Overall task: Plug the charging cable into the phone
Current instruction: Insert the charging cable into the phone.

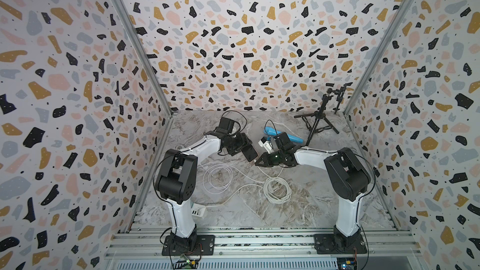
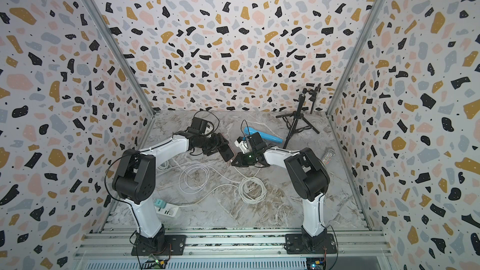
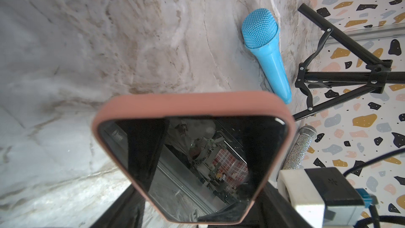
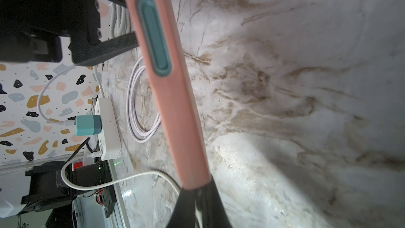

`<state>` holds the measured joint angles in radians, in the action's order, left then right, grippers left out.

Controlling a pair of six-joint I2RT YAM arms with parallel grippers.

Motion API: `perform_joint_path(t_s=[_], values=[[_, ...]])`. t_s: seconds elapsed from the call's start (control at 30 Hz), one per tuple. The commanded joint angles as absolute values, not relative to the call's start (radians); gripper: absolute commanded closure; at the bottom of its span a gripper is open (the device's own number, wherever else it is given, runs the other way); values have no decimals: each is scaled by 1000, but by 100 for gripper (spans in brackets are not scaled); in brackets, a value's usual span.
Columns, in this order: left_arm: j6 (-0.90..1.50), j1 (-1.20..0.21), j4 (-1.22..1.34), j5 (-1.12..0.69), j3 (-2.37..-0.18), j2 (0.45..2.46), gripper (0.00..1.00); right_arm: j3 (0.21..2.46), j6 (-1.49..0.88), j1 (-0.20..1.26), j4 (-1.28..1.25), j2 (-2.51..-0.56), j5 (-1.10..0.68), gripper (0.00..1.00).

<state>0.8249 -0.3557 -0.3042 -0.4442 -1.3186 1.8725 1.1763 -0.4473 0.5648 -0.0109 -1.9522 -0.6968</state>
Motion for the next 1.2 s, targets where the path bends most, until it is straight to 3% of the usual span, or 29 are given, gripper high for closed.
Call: perform_joint_path(t_s=[0.0, 0.67, 1.0, 1.17], values=[[829, -406, -391, -607, -1310, 1867, 65, 1180, -394, 551, -256, -1884, -680, 100], [865, -402, -385, -630, -1296, 1871, 66, 1201, -332, 551, -325, -1898, -653, 100], [851, -355, -447, -601, -1359, 1906, 67, 1102, -358, 551, -226, -1833, -608, 84], [845, -341, -481, -579, -1403, 1923, 67, 1047, -364, 551, -164, -1770, -601, 66]])
